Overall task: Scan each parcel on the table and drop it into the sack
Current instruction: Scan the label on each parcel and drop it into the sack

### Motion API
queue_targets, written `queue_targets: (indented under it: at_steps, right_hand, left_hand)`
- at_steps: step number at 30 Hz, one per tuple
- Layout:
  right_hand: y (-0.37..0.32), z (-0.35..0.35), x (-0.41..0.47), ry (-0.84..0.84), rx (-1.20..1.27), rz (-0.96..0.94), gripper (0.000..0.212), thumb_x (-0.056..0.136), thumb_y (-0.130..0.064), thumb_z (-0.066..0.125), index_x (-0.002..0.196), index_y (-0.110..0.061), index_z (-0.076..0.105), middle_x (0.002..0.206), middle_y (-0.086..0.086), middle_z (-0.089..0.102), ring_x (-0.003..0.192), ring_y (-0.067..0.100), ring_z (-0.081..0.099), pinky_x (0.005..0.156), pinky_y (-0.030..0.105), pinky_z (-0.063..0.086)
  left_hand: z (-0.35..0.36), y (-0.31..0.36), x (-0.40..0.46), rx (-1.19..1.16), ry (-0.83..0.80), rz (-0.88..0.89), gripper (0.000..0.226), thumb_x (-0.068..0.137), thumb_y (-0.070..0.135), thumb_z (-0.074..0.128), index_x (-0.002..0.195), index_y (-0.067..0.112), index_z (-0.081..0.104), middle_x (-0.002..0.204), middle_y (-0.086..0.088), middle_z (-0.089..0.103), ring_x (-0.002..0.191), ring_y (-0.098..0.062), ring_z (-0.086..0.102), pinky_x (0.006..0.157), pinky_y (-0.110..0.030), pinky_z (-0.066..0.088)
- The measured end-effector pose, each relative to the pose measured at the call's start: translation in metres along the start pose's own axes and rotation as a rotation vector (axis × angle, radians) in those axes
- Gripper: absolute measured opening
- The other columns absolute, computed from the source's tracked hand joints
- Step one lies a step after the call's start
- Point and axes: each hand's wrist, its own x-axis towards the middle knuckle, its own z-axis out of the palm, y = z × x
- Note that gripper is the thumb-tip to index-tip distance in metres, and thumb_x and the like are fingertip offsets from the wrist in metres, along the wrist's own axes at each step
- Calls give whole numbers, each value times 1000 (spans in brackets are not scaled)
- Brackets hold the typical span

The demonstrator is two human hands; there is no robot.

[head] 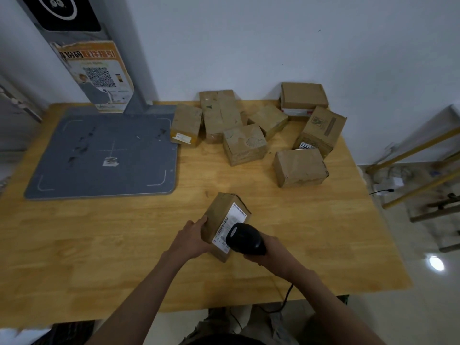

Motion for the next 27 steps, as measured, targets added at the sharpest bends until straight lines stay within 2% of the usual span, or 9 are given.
queue_targets:
  at_steps: [3, 5, 7, 10, 13, 17, 23, 27]
  right_hand:
    - [-1, 3, 2, 16, -42, -35, 41, 88, -17, 75, 126, -23, 61, 113, -8, 69, 100, 4, 64, 83, 17, 52]
    - [0, 4, 2, 35, -61, -48, 43, 88, -18, 75, 128, -23, 61, 120, -4, 69, 109, 8, 63, 90, 21, 53]
    - [1, 4, 2, 57, -60, -52, 44, 87, -18, 75, 128, -23, 60, 121, -5, 68, 108, 6, 63, 90, 19, 52]
    - [1, 5, 4, 76, -76, -56, 42, 87, -17, 75, 126, -22, 60, 120, -4, 67, 103, -1, 58, 81, 4, 45]
    - [3, 6, 4, 86, -89, -55, 42, 87, -16, 76, 126, -21, 60, 120, -3, 68, 102, -1, 57, 78, 1, 42]
    - [6, 8, 2, 93, -96, -41, 41, 87, -16, 76, 125, -21, 61, 119, -2, 69, 105, 6, 62, 79, 4, 43]
    - [6, 13, 2, 118, -107, -29, 40, 87, -16, 75, 124, -20, 62, 118, 0, 69, 102, 5, 60, 76, 3, 42]
    - [3, 17, 4, 121, -95, -34, 43, 86, -16, 76, 126, -18, 62, 120, 3, 69, 109, 16, 64, 84, 19, 49]
  left_hand:
    - [1, 1, -1, 1, -2, -4, 110, 71, 58, 79, 157, 30, 17, 132, -8, 44, 117, -28, 52, 93, -36, 48]
    - [1, 1, -1, 10, -2, -2, 111, 71, 57, 79, 157, 28, 16, 135, -8, 44, 118, -28, 52, 93, -36, 48]
    - [1, 2, -2, 16, -1, -1, 111, 72, 56, 79, 158, 27, 15, 137, -9, 43, 119, -27, 52, 93, -35, 49]
    - [2, 4, -3, 24, 6, 2, 110, 74, 54, 79, 158, 26, 14, 139, -9, 42, 120, -26, 52, 94, -35, 50]
    - [2, 6, -2, 29, 0, 9, 110, 74, 52, 80, 158, 26, 14, 139, -9, 41, 120, -25, 51, 95, -35, 50]
    - [0, 4, -1, 8, -16, 6, 113, 71, 57, 80, 158, 27, 14, 135, -8, 43, 118, -26, 52, 94, -34, 48]
    - [-4, 0, 3, -9, -41, 13, 114, 70, 59, 80, 158, 26, 15, 131, -7, 45, 116, -24, 51, 92, -31, 46]
    - [-5, -1, 4, -8, -40, 20, 107, 75, 53, 79, 158, 26, 17, 131, -6, 45, 119, -24, 50, 88, -27, 41]
